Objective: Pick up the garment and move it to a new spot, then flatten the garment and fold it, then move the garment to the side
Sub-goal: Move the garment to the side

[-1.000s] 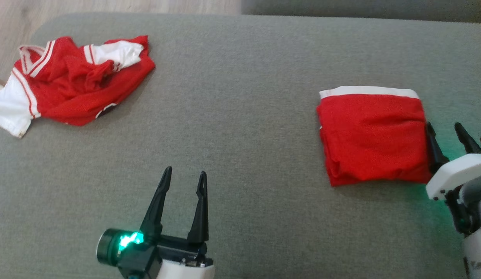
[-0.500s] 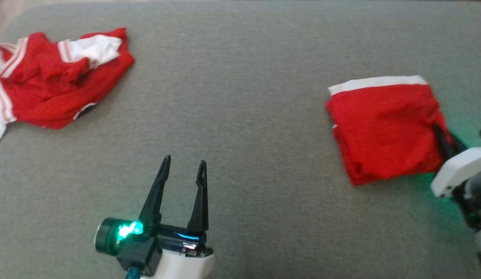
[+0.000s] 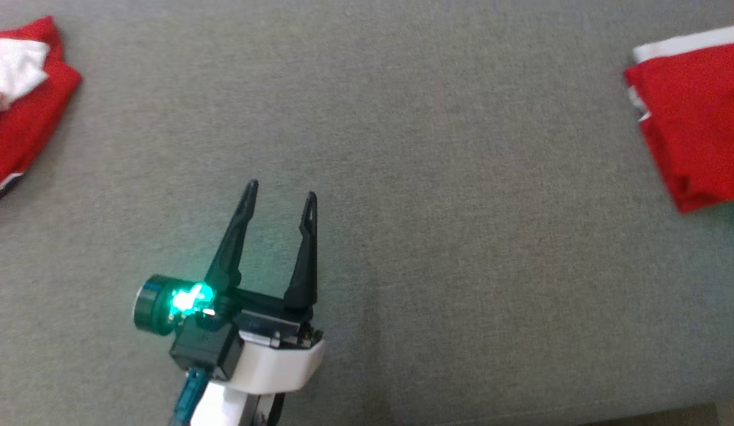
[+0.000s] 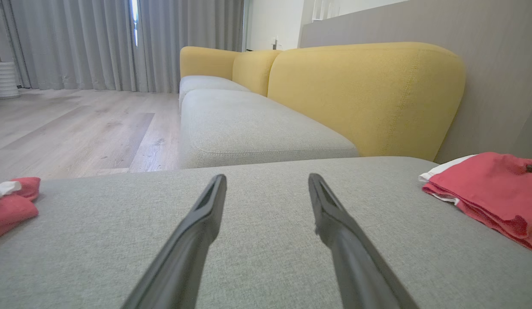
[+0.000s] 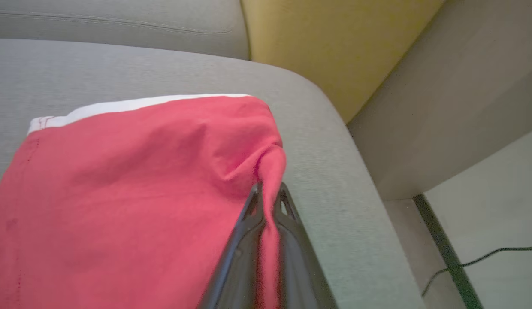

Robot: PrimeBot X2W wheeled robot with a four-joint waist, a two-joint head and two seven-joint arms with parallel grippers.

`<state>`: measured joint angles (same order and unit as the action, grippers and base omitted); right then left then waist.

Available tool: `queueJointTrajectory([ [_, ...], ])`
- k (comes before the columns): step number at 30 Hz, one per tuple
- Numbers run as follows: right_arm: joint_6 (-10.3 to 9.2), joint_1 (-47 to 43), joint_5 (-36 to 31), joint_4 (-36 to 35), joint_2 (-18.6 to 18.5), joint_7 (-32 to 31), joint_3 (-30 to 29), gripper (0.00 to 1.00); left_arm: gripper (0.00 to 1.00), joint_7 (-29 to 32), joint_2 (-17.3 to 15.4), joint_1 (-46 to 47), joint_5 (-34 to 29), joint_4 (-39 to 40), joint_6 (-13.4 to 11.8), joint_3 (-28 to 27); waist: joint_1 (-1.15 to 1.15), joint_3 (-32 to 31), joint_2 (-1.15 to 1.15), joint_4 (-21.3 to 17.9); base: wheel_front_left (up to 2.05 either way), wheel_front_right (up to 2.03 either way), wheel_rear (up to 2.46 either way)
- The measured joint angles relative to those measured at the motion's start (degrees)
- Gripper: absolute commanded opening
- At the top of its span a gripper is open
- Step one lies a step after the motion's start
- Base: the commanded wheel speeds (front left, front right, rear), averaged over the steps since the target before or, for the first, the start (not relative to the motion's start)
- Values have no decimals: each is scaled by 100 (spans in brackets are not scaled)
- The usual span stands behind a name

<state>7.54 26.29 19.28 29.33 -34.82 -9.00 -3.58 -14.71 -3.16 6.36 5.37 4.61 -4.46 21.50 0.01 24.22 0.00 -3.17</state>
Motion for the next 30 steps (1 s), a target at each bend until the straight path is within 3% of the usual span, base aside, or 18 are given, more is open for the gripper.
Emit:
queueJointTrajectory([
  [7,0,130,-635,152,-69,135,-659,0,100,0,2,183,4,-21,47,-122,0,236,0,-93,0,0,0],
  [8,0,127,-787,159,-67,181,-767,35,100,0,3,183,4,-30,47,-125,-1,223,0,-70,0,0,0],
  [9,0,126,-949,167,-57,221,-875,100,100,0,3,183,5,-52,47,-127,-1,203,0,-43,0,0,0],
  [15,0,-33,-2030,-16,308,556,-1435,100,100,0,8,158,152,-218,13,-121,-1,-60,0,183,0,0,0],
  [21,0,-682,-2385,-343,1372,683,-1340,100,100,0,12,-194,468,-557,-111,-125,-2,-617,0,452,0,0,0],
  [22,0,-682,-2385,-343,1372,683,-1340,100,100,0,12,-194,468,-557,-111,-125,-2,-617,0,452,0,0,0],
  [24,0,-1042,-2285,-391,1831,828,-1002,100,100,0,12,-491,578,-720,-119,-138,-3,-963,0,589,0,0,0],
  [30,0,-1611,-1601,-339,2464,1474,222,100,100,0,11,-826,673,-960,-110,-269,-3,-1665,0,854,0,0,0],
])
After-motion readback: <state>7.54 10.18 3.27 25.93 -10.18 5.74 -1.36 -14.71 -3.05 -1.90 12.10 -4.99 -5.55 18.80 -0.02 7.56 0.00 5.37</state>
